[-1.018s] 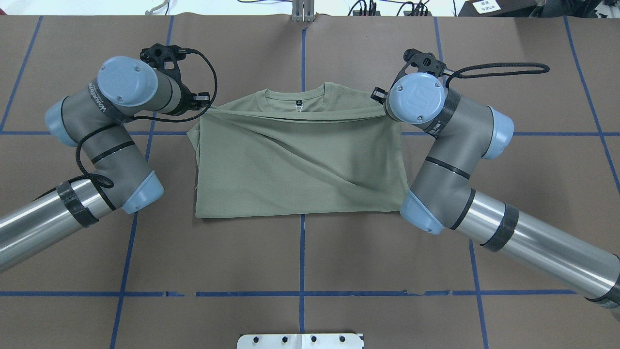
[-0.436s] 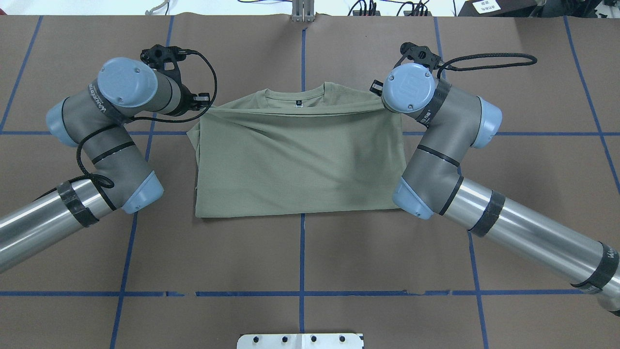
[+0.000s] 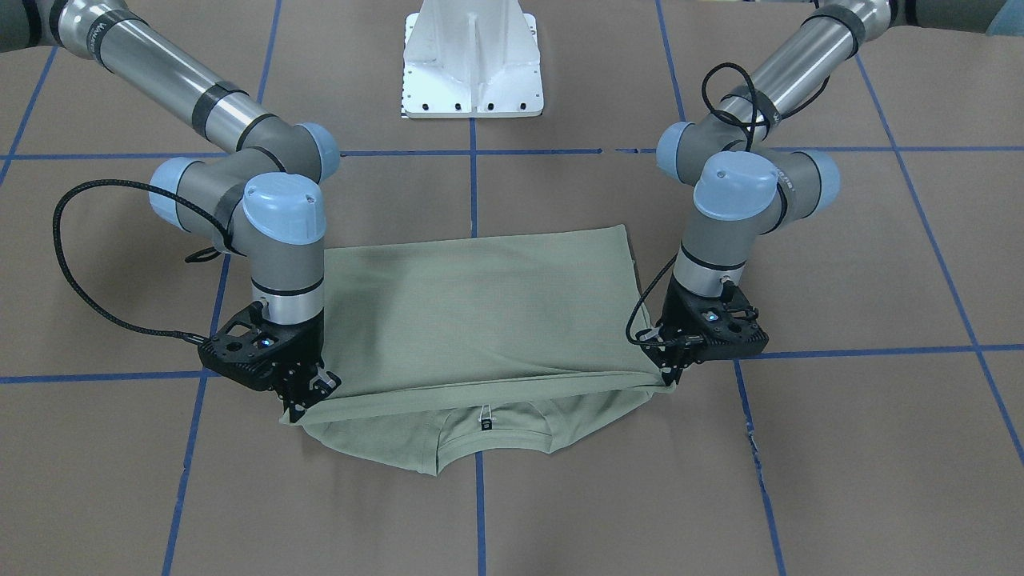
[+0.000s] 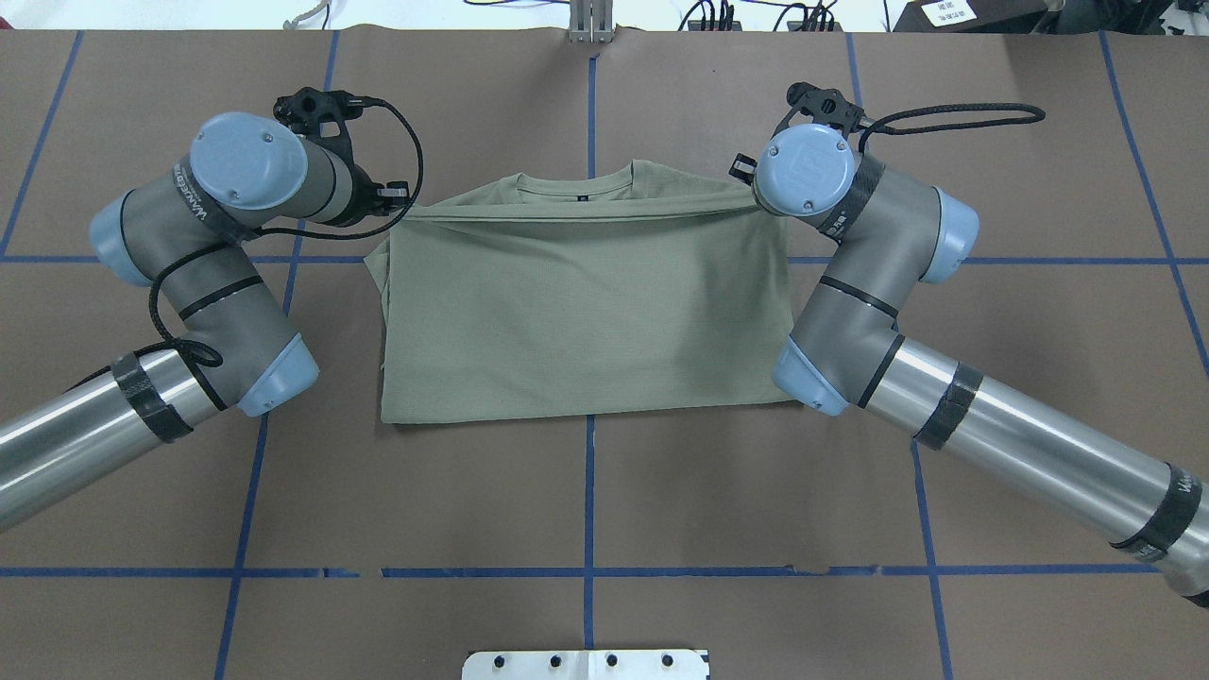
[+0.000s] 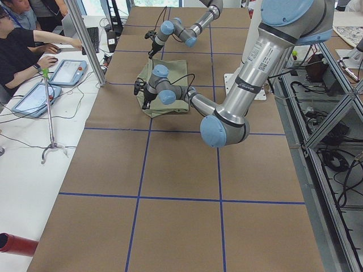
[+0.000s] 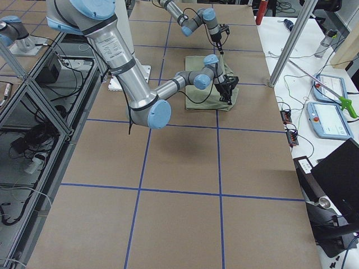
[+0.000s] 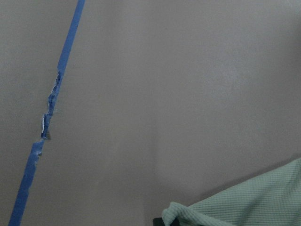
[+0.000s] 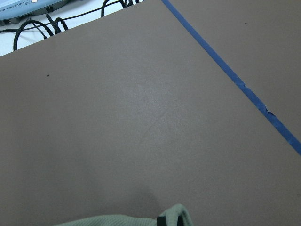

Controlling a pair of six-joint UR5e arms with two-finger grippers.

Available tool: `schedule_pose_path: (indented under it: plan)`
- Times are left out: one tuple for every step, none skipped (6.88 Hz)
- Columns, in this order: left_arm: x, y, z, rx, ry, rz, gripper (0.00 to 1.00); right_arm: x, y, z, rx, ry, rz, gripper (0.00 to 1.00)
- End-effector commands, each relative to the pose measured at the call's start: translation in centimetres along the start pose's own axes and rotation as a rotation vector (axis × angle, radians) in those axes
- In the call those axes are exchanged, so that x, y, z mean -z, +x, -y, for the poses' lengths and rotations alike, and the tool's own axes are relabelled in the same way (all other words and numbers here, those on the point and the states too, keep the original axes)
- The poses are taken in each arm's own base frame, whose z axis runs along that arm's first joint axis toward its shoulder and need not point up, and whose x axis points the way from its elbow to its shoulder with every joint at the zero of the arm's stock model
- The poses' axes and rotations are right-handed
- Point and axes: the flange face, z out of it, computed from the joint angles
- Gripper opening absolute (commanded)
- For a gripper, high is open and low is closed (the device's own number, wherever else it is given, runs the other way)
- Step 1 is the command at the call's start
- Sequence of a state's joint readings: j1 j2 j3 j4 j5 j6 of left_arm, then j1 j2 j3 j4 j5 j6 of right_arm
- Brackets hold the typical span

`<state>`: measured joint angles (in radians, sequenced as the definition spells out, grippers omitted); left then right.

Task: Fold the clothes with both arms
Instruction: 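Lower the hem near the collar with both grippers and hold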

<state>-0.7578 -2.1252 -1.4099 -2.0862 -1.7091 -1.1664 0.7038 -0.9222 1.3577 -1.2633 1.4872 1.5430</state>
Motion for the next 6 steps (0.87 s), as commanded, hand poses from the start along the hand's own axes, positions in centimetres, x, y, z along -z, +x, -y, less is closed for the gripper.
schedule_pose_path:
  plan:
    - [0.8, 0.0, 0.2, -0.135, 0.005, -0.009, 1.0, 1.4, -1.5, 0.2, 0.057, -0.005, 0.032, 1.0]
    - [3.5, 0.1, -0.1, -0.166, 0.022, -0.053, 1.0, 2.6, -1.8, 0.5, 0.122, -0.092, 0.06, 1.0]
    - [6.4, -1.5, -2.1, -0.173, 0.029, -0.091, 1.0, 3.6, -1.3, 0.7, 0.213, -0.131, 0.091, 1.0]
    - [8.5, -3.3, -5.0, -0.149, -0.017, -0.129, 1.0, 4.0, -0.3, 0.5, 0.227, -0.131, 0.1, 1.0]
    - [9.7, -2.9, -10.7, -0.104, -0.079, -0.168, 1.0, 4.8, -0.1, 0.6, 0.227, -0.128, 0.112, 1.0]
    - [9.3, -3.1, -14.8, -0.052, -0.099, -0.198, 1.0, 4.9, 0.0, 0.5, 0.228, -0.127, 0.113, 1.0]
